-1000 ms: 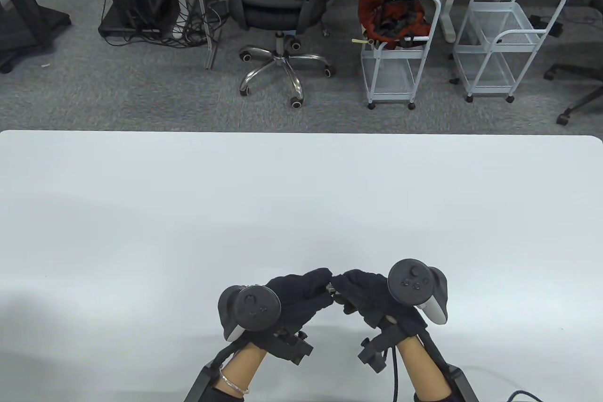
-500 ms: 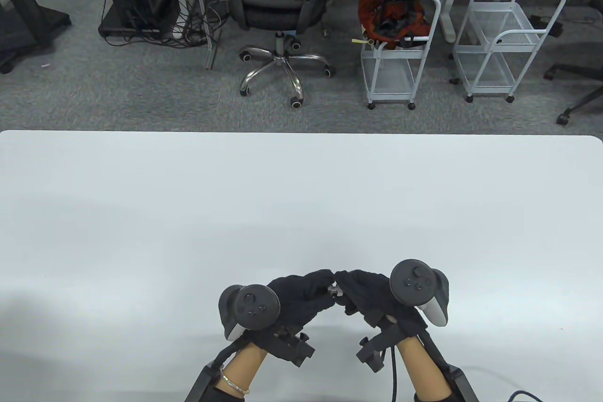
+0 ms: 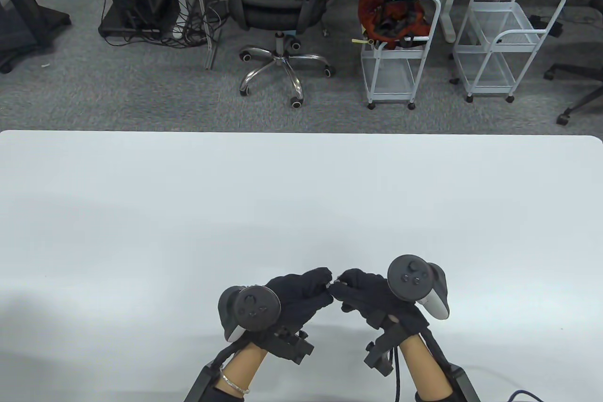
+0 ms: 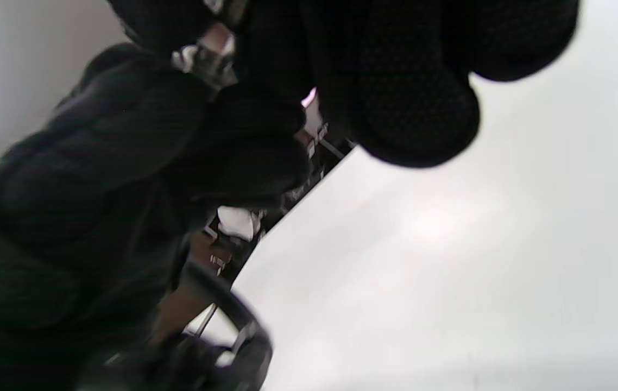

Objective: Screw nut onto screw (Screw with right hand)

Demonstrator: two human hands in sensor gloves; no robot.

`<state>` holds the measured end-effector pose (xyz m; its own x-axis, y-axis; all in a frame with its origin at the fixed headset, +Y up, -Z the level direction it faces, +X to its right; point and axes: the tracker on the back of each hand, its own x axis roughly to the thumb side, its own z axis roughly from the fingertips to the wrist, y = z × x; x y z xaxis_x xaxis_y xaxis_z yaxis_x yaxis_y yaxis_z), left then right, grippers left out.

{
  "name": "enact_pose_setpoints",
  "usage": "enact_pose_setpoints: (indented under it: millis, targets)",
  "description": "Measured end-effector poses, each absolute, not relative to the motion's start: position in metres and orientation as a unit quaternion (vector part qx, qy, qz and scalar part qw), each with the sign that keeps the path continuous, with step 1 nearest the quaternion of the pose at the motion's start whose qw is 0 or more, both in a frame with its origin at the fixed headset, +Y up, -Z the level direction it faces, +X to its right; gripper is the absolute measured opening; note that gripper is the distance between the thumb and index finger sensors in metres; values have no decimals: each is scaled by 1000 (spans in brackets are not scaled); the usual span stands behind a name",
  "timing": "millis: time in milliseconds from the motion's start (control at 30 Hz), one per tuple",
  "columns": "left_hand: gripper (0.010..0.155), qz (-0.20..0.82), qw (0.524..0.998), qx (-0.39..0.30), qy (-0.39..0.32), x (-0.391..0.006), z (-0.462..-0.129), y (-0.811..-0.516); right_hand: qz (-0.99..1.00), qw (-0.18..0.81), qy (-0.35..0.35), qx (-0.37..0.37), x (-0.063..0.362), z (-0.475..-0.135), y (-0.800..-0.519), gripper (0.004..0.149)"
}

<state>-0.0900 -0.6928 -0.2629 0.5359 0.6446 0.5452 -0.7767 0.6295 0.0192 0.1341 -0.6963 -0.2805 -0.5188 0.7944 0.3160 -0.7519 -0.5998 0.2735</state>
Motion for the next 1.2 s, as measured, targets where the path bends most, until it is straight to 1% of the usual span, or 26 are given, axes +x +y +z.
enact_pose_setpoints:
  millis: [67, 100, 167, 267, 300, 333, 400, 433, 500, 600, 667, 700, 800, 867, 900, 1000, 1033, 1100, 1133, 1200]
  targets:
    - [47, 421, 859, 121, -265, -89, -264, -694, 872, 458, 6, 173, 133, -279, -698, 46]
    - [47, 430, 856, 115, -264, -88, -264, -695, 873, 457, 5, 169, 134, -279, -698, 46]
    - [46, 430, 857, 113, -261, -88, -265, -696, 875, 450, 28, 176, 136, -280, -697, 47]
    - [46, 415, 866, 126, -248, -88, -264, -695, 860, 453, 99, 214, 137, -281, -695, 50]
    - [46, 414, 866, 128, -249, -88, -263, -695, 861, 447, 111, 216, 136, -281, -695, 50]
    - [46, 414, 866, 128, -250, -88, -263, -694, 865, 442, 98, 215, 136, -280, -696, 49]
    - [46, 412, 865, 132, -255, -88, -262, -694, 874, 446, 30, 190, 135, -280, -696, 47]
    - [47, 417, 860, 130, -264, -87, -263, -694, 876, 450, 10, 175, 133, -279, -697, 47]
    - [46, 424, 858, 126, -263, -87, -262, -694, 880, 444, 1, 171, 133, -279, -697, 47]
    - [46, 417, 862, 131, -255, -88, -262, -694, 872, 450, 37, 191, 134, -280, -694, 49]
    - [46, 410, 867, 139, -247, -89, -263, -694, 858, 456, 96, 216, 134, -281, -694, 50]
    - [46, 412, 866, 138, -247, -90, -263, -694, 859, 450, 110, 218, 134, -281, -694, 50]
    - [46, 408, 867, 139, -250, -89, -262, -695, 878, 439, 23, 190, 132, -281, -696, 48]
    - [46, 416, 861, 131, -261, -88, -263, -695, 882, 439, -6, 172, 131, -281, -697, 48]
    - [46, 419, 860, 129, -261, -88, -263, -696, 884, 435, -6, 171, 131, -281, -696, 48]
    - [46, 418, 864, 129, -249, -89, -264, -697, 876, 441, 30, 192, 132, -282, -694, 49]
    - [46, 414, 868, 135, -239, -90, -264, -697, 866, 449, 59, 211, 132, -283, -694, 49]
    - [46, 409, 870, 139, -239, -91, -264, -696, 857, 448, 114, 226, 131, -283, -694, 50]
    - [46, 409, 869, 138, -241, -91, -264, -696, 866, 439, 95, 220, 132, -283, -694, 49]
    - [46, 407, 867, 138, -250, -89, -264, -696, 878, 436, 21, 197, 132, -282, -695, 47]
